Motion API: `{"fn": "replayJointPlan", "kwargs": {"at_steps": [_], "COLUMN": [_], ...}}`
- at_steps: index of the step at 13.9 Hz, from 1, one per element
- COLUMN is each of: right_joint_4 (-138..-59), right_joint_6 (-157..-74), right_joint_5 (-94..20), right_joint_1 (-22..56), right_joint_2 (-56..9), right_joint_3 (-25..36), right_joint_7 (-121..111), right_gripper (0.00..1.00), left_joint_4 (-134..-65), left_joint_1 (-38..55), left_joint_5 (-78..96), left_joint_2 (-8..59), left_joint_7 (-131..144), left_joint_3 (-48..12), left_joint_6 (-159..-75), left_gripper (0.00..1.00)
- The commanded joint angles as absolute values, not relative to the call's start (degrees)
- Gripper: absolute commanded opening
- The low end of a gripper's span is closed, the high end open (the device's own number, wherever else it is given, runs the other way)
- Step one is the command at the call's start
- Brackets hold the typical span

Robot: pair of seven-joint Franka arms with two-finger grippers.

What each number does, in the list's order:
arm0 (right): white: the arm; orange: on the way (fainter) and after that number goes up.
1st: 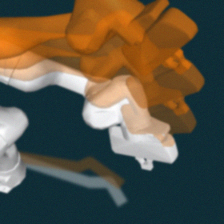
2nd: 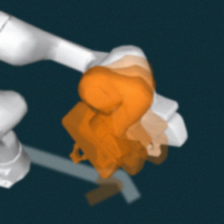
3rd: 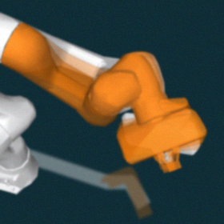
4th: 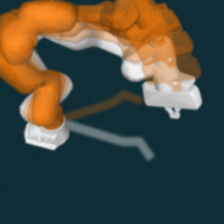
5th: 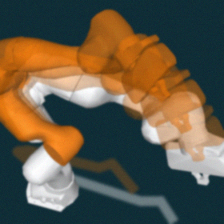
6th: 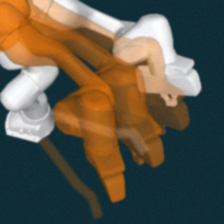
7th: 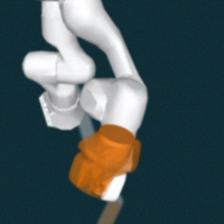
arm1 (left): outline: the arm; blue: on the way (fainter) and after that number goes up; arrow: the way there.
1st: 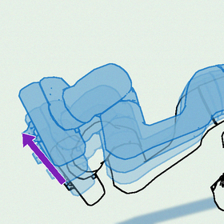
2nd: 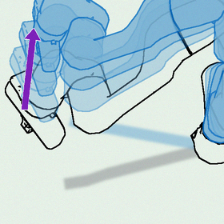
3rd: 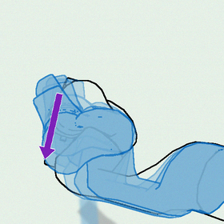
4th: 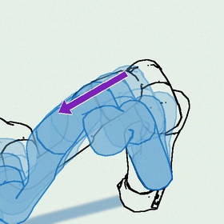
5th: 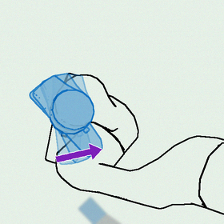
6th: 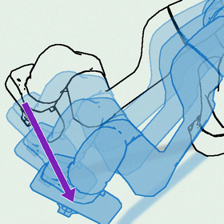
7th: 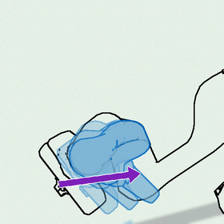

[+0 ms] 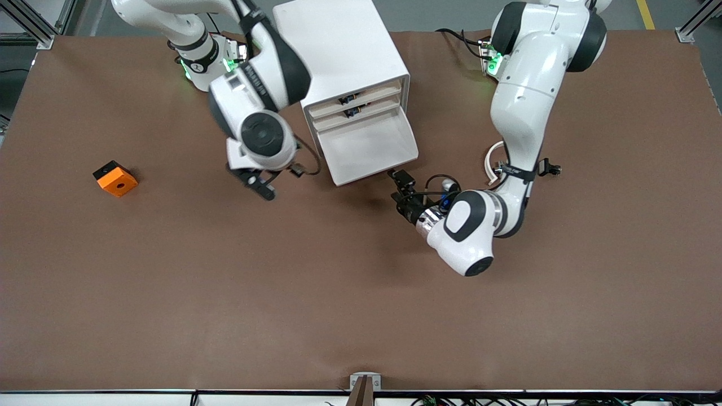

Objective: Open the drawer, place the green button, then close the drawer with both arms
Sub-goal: 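Lower the button into the drawer with the right gripper while the left gripper withdraws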

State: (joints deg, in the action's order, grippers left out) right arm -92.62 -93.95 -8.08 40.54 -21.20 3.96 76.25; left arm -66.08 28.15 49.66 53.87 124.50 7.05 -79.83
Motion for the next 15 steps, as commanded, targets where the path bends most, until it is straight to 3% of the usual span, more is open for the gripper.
{"fn": "replayJointPlan", "kwargs": {"at_steps": [1, 7, 13, 15], "right_joint_4": [-85.54, -83.67, -83.67, -83.67], "right_joint_6": [-93.16, -103.18, -104.76, -106.16], "right_joint_5": [-13.95, -19.69, -19.60, -19.60], "right_joint_1": [42.62, 46.57, 50.01, 51.06], "right_joint_2": [-26.53, -31.81, -35.94, -36.82], "right_joint_3": [4.66, 4.66, 4.66, 4.75], "right_joint_7": [85.83, 97.81, 98.35, 98.35], "right_gripper": [0.33, 0.33, 0.33, 0.33], "left_joint_4": [-64.87, -65.04, -66.35, -69.07], "left_joint_1": [28.48, 28.56, 27.51, 21.83], "left_joint_5": [42.04, 35.44, 14.44, 11.69], "left_joint_2": [48.54, 39.48, 26.48, 21.12], "left_joint_7": [116.59, 84.86, 49.28, 35.24], "left_joint_3": [9.66, 19.32, 19.78, 17.07], "left_joint_6": [-81.90, -82.44, -82.09, -82.00], "left_gripper": [1.00, 1.00, 1.00, 1.00]}}
